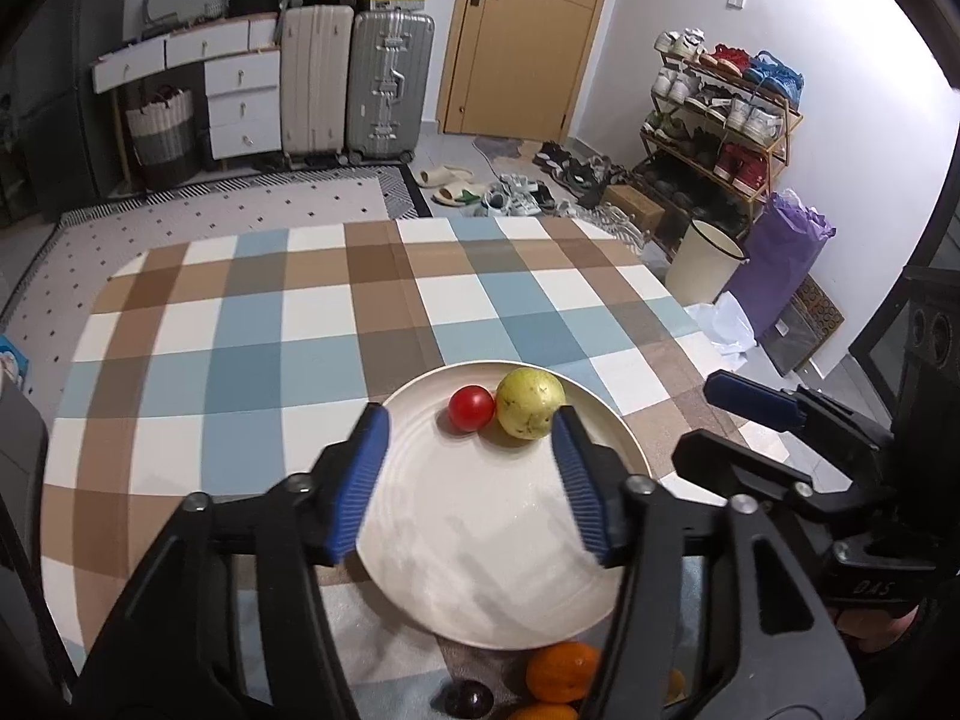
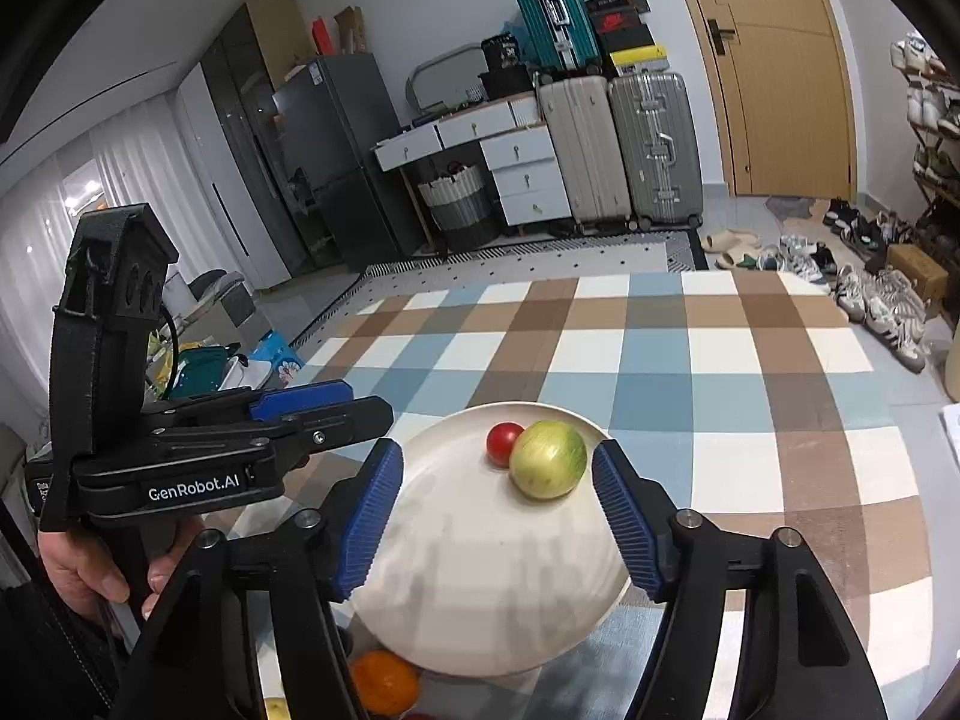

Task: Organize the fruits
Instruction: 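Open both tools and lift them back from the plate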

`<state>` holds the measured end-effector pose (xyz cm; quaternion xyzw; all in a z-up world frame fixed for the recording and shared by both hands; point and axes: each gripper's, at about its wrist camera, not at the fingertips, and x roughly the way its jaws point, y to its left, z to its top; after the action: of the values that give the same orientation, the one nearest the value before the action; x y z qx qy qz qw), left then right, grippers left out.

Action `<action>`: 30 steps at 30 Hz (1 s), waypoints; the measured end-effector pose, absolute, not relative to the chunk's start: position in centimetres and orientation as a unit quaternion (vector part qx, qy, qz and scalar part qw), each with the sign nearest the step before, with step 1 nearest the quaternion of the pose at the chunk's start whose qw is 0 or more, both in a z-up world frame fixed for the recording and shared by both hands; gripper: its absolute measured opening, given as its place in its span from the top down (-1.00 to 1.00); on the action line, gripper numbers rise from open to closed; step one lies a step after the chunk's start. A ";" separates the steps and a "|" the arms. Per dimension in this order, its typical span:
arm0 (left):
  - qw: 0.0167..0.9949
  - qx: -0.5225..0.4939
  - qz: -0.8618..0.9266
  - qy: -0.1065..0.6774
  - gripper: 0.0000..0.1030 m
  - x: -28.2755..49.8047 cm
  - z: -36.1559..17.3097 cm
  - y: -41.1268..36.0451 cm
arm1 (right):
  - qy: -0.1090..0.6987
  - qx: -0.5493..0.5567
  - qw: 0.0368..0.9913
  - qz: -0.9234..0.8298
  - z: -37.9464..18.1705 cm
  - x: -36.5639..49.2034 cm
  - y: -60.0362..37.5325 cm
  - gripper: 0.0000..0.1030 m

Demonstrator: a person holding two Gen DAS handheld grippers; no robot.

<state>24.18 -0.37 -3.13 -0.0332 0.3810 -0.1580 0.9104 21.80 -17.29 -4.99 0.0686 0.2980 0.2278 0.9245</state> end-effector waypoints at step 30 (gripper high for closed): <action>0.940 -0.046 -0.102 0.323 -0.98 10.7 -1.6 3.5 | 0.236 0.057 0.944 0.223 -4.2 10.9 -17.2 -0.99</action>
<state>10.72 3.48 -1.61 -0.0460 0.3228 -0.1018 0.9399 10.85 -17.18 -4.19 0.0568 0.2360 0.2228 0.9442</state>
